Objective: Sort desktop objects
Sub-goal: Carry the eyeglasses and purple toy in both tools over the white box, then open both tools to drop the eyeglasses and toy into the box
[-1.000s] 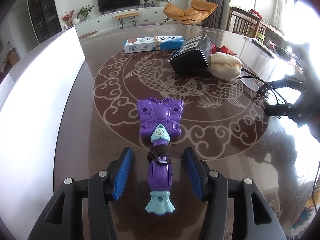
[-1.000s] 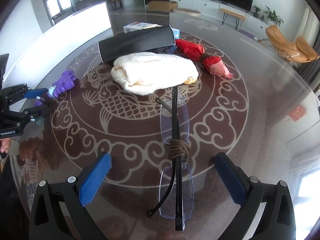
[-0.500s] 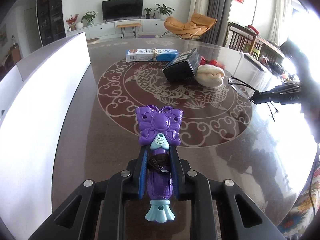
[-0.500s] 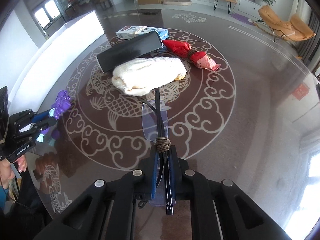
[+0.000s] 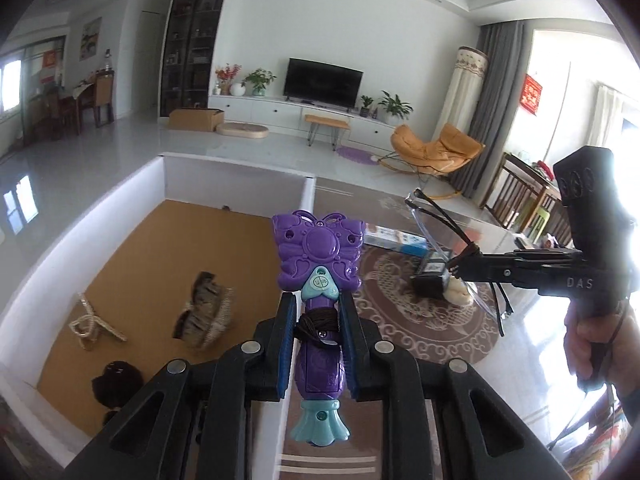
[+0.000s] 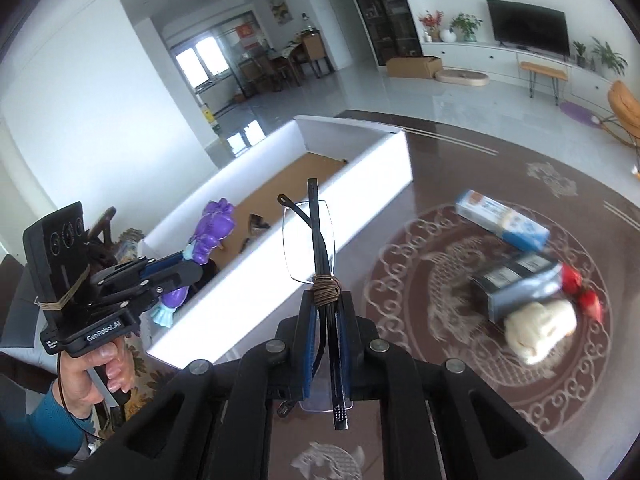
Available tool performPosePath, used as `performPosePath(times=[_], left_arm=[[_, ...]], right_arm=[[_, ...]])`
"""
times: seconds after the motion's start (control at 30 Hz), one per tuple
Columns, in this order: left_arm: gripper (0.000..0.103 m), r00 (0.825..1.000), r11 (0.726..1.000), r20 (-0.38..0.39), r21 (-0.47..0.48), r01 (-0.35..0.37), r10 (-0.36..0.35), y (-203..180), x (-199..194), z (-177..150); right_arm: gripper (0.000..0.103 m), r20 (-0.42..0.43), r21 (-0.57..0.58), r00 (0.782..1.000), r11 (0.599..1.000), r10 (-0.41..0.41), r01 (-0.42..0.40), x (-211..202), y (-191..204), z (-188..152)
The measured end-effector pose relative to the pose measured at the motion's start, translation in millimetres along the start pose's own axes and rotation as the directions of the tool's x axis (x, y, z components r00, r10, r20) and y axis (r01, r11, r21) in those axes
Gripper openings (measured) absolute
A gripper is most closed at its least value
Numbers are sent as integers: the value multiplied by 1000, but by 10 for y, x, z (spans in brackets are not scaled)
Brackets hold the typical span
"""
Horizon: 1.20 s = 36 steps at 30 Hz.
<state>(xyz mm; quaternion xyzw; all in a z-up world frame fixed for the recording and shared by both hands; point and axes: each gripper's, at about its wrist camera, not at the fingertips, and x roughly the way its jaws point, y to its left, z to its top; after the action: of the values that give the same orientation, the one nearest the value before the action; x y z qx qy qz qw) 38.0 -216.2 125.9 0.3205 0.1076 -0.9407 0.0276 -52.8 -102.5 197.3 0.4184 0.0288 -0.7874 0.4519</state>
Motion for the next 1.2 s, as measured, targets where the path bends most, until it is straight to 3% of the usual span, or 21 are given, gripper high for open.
performPosePath(times=[0.13, 0.33, 0.4, 0.47, 0.53, 0.63, 0.7, 0.8, 0.87, 0.93, 1.03, 1.2], left_arm=[[21, 987, 985, -68, -85, -149, 144, 749, 29, -13], [23, 936, 941, -229, -151, -304, 266, 1389, 293, -232], [30, 926, 931, -249, -162, -328, 283, 1440, 342, -296], [47, 932, 931, -229, -173, -322, 280, 1409, 317, -352], [67, 938, 932, -178, -159, -325, 297, 1296, 240, -367], [67, 947, 941, -108, -126, -314, 302, 1016, 120, -311], [67, 965, 960, -58, -105, -260, 255, 728, 40, -243], [73, 989, 988, 10, -41, -150, 150, 140, -44, -148], [90, 997, 997, 37, 15, -70, 69, -309, -35, -114], [97, 999, 997, 39, 76, 7, -11, -745, 50, -193], [98, 997, 986, -29, 147, 80, -77, -1258, 390, -410], [98, 984, 982, -163, 163, 93, -66, -1650, 1119, -794]], right_arm=[[11, -14, -62, 995, 993, 100, -100, 615, 716, 302], [13, -109, -93, 984, 984, 144, -154, 1590, 1381, 372], [24, -160, -83, 978, 985, 135, -149, 1844, 1471, 331], [61, -166, -79, 978, 987, 129, -143, 1937, 1502, 302], [78, -107, -85, 987, 987, 124, -134, 1818, 1476, 269], [83, -18, -98, 995, 990, 101, -103, 1495, 1315, 213], [87, 43, -95, 997, 993, 69, -64, 1206, 1074, 168], [96, 136, -87, 989, 994, -49, 61, 795, 692, -42], [96, 164, -70, 976, 985, -143, 156, 562, 387, -261], [96, 161, -40, 957, 967, -241, 251, 388, 57, -522], [96, 116, 16, 919, 925, -378, 379, 167, -466, -977], [96, -18, 124, 854, 846, -520, 518, -118, -1182, -1663]])
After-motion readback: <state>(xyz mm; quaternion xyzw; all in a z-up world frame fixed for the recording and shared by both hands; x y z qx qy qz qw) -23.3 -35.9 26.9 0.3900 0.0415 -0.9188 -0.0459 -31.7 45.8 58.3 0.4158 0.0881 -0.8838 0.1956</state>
